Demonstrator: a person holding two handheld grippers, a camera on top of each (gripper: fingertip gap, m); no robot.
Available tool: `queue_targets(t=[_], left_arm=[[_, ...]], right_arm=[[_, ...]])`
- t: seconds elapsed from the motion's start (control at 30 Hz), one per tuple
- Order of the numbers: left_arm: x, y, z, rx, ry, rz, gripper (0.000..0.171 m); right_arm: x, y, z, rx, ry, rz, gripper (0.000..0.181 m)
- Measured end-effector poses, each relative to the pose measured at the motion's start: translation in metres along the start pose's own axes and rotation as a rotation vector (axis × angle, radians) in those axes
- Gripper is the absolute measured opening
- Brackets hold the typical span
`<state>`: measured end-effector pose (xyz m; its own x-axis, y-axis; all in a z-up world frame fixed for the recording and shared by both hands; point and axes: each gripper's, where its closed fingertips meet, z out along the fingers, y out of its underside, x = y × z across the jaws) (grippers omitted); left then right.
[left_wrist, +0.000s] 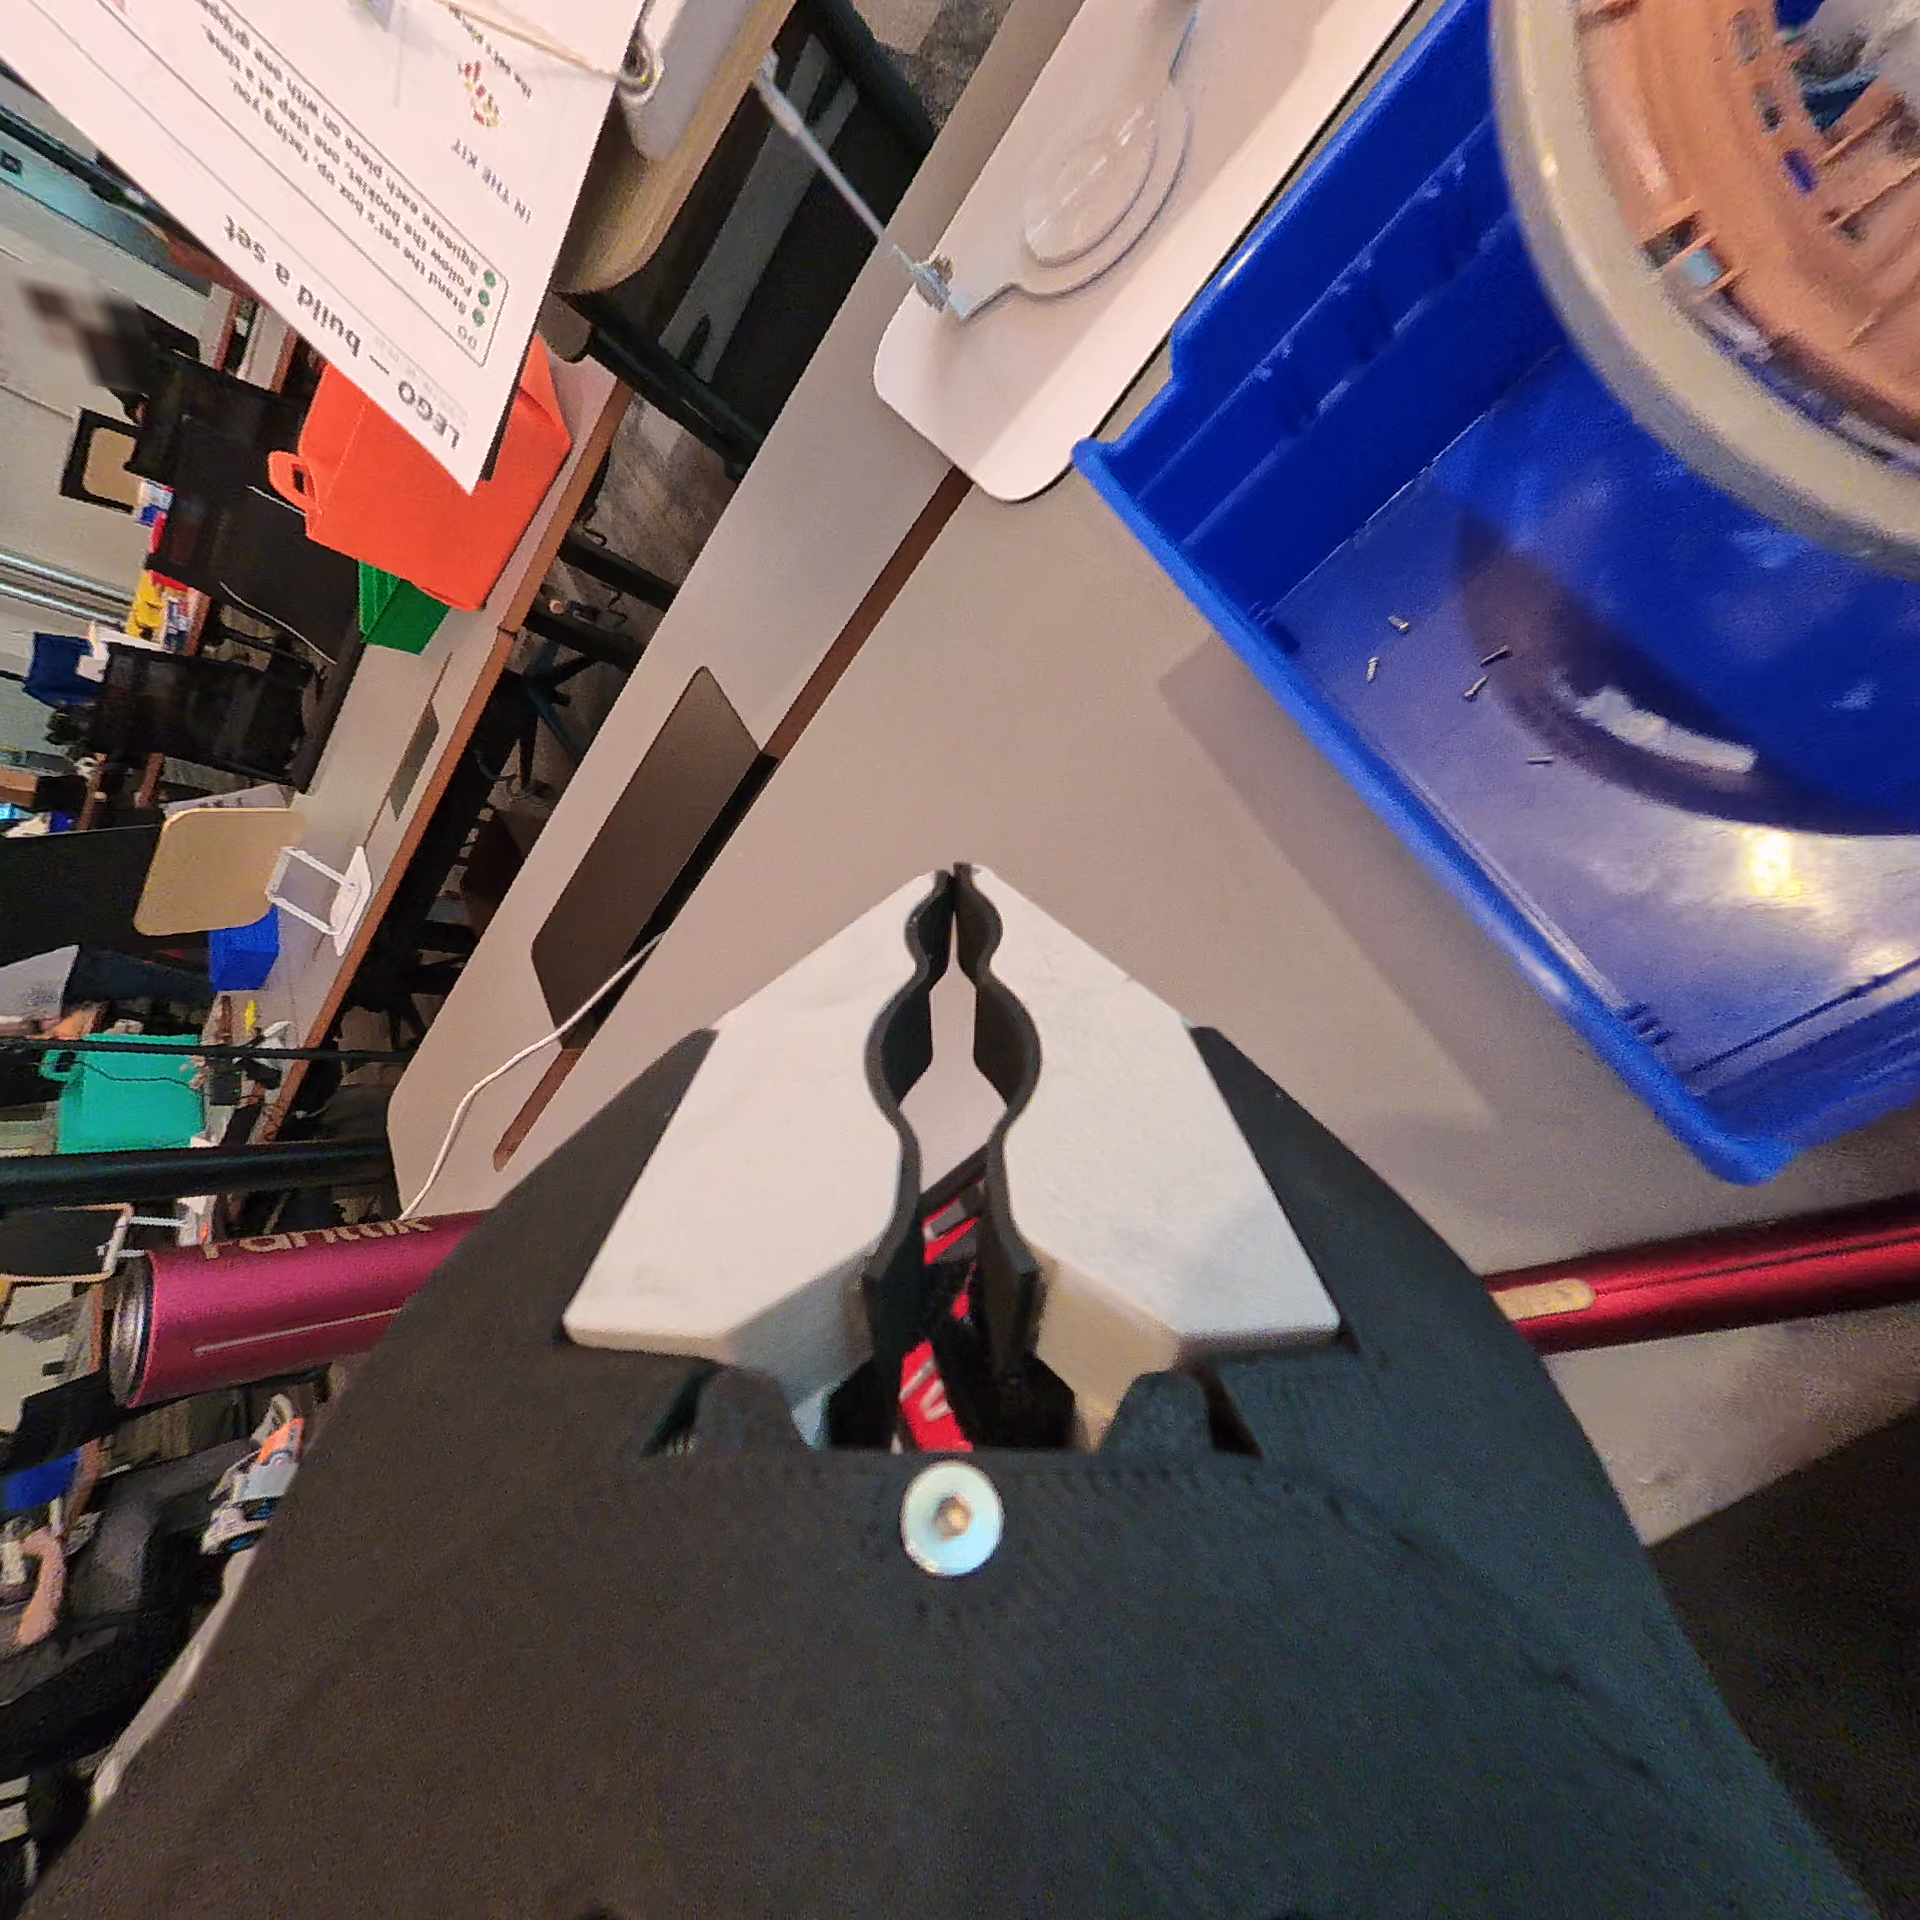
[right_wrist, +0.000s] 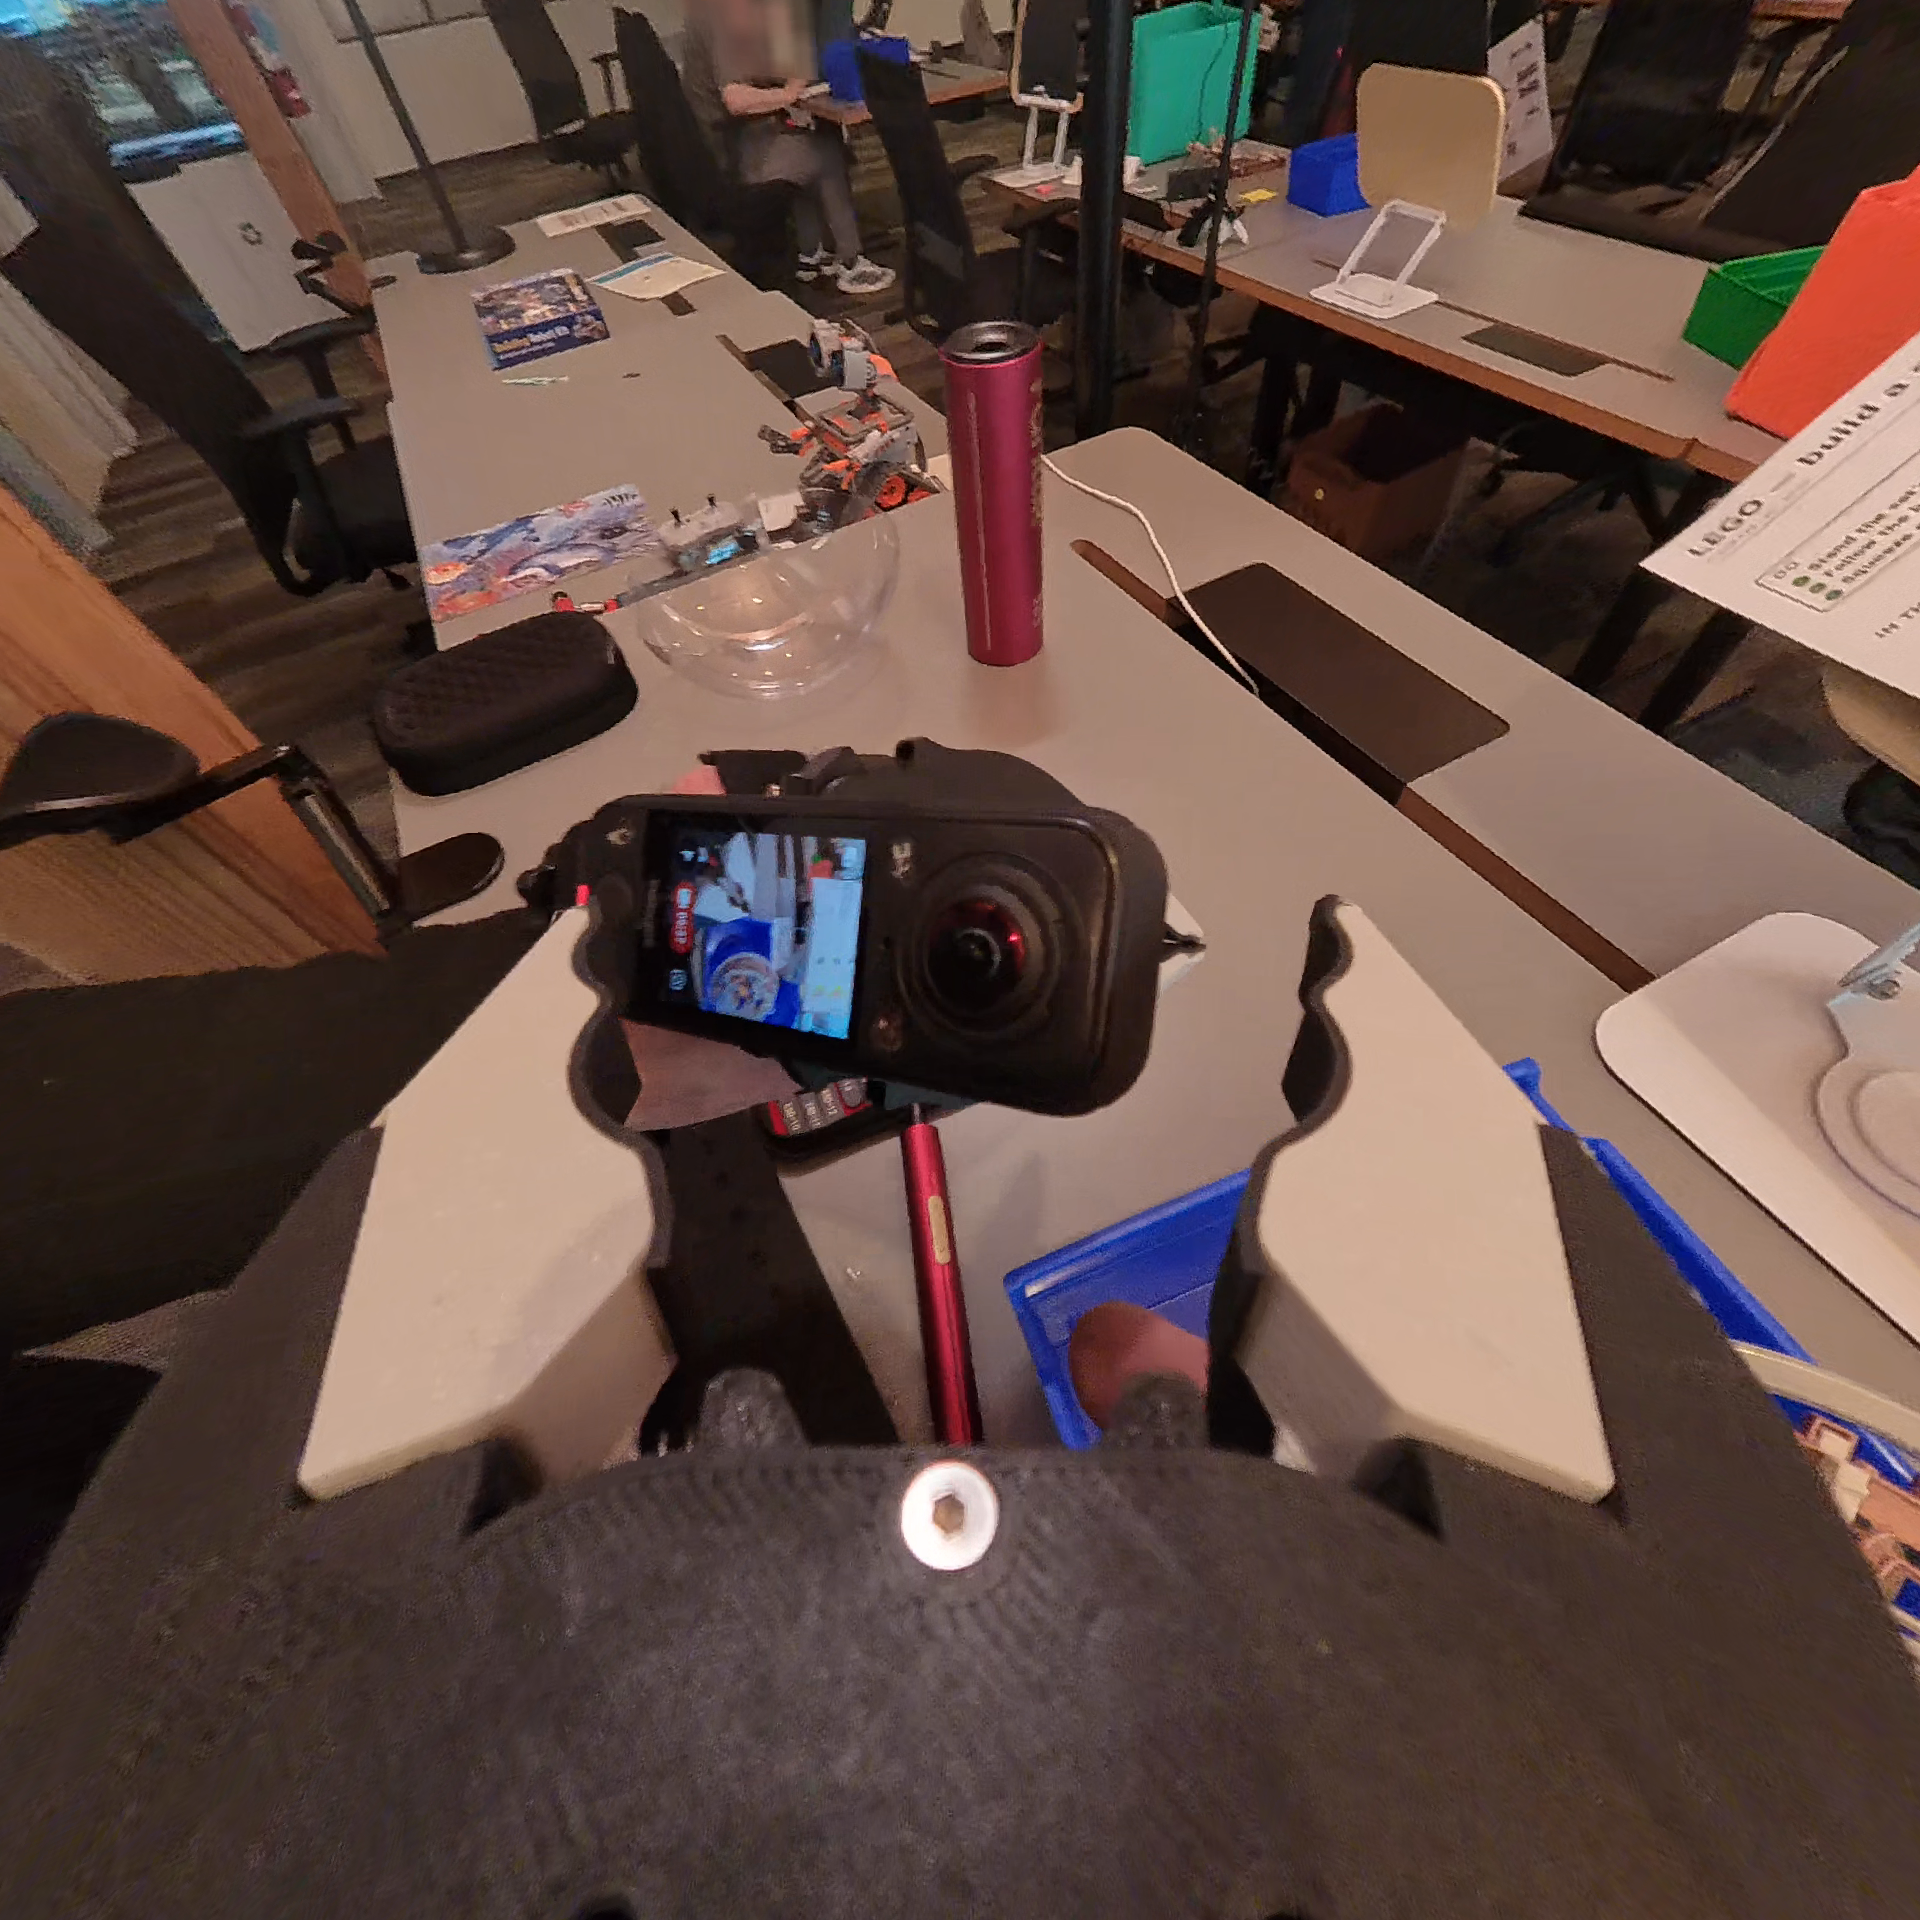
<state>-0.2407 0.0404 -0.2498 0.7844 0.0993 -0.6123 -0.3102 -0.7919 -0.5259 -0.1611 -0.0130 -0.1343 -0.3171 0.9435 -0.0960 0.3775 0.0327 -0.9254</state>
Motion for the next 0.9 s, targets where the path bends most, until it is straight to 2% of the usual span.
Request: queue_targets(t=[0.4, 0.9], left_arm=[[-0.028, 0.012, 0.031, -0.010, 0.008, 0.067, 0.000], [-0.035, 0.008, 0.049, 0.001, 0.057, 0.093, 0.000]], right_arm=[[0.015, -0.004, 0.042, -0.048, 0.017, 0.056, 0.127], [0.029, -0.006, 0.056, -0.064, 0.035, 0.065, 0.127]])
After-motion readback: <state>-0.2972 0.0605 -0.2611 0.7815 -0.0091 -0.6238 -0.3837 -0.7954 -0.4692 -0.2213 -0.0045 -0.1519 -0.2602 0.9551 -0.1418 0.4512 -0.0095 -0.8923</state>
